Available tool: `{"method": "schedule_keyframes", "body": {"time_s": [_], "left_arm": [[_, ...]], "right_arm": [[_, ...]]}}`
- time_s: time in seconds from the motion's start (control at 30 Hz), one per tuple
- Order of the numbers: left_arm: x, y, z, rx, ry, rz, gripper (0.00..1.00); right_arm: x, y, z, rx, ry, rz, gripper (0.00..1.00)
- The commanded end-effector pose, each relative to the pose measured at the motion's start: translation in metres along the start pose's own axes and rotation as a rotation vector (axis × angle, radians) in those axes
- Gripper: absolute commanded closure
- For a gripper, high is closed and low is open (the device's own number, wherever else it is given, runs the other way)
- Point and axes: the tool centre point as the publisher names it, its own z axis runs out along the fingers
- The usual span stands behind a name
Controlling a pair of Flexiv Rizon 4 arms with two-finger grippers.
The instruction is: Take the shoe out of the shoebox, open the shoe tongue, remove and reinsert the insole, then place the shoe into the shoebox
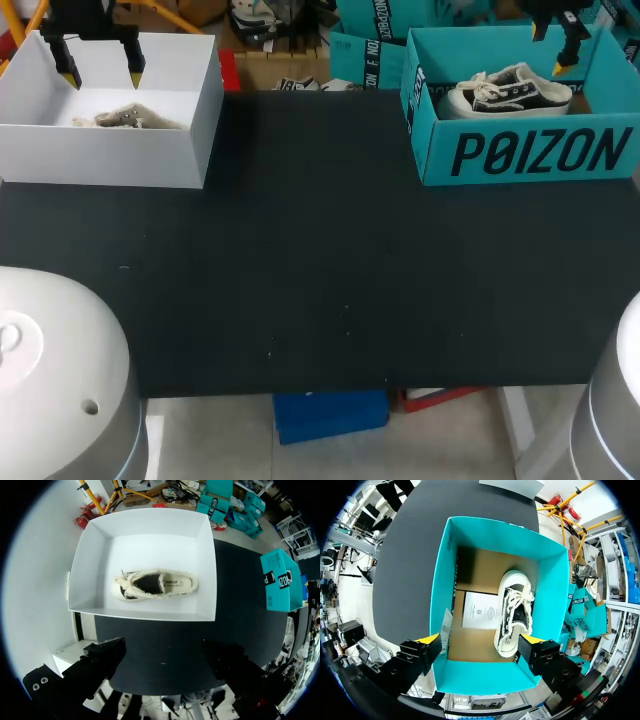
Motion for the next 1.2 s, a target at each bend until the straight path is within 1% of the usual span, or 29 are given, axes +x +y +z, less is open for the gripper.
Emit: {"method": "schedule_keyframes", "body": {"time_s": [0.03,0.4,0.73,1.03,1.07,1.1,1.17,1.2], "left_arm": [[0.0,0.0,0.0,-0.001,-0.001,-0.001,0.0],[0.0,0.0,0.0,-0.001,-0.001,-0.001,0.0],[0.0,0.0,0.0,-0.001,-0.001,-0.001,0.0],[0.0,0.0,0.0,-0.001,-0.001,-0.001,0.0],[0.0,0.0,0.0,-0.001,-0.001,-0.001,0.0],[0.0,0.0,0.0,-0.001,-0.001,-0.001,0.0],[0.0,0.0,0.0,-0.001,-0.001,-0.001,0.0],[0.0,0.0,0.0,-0.001,-0.001,-0.001,0.0]], "right_arm": [[-0.015,0.001,0.02,-0.019,0.024,0.016,0.0],[-0.029,-0.009,0.058,-0.035,0.025,0.053,0.0],[-0.044,-0.021,0.078,-0.039,0.028,0.065,0.0],[-0.048,-0.029,0.099,-0.046,0.053,0.083,0.0],[-0.049,-0.03,0.101,-0.046,0.056,0.085,0.02],[-0.049,-0.031,0.103,-0.046,0.058,0.089,0.09],[-0.051,-0.032,0.108,-0.048,0.062,0.093,0.11],[-0.052,-0.032,0.11,-0.048,0.063,0.095,0.29]]}}
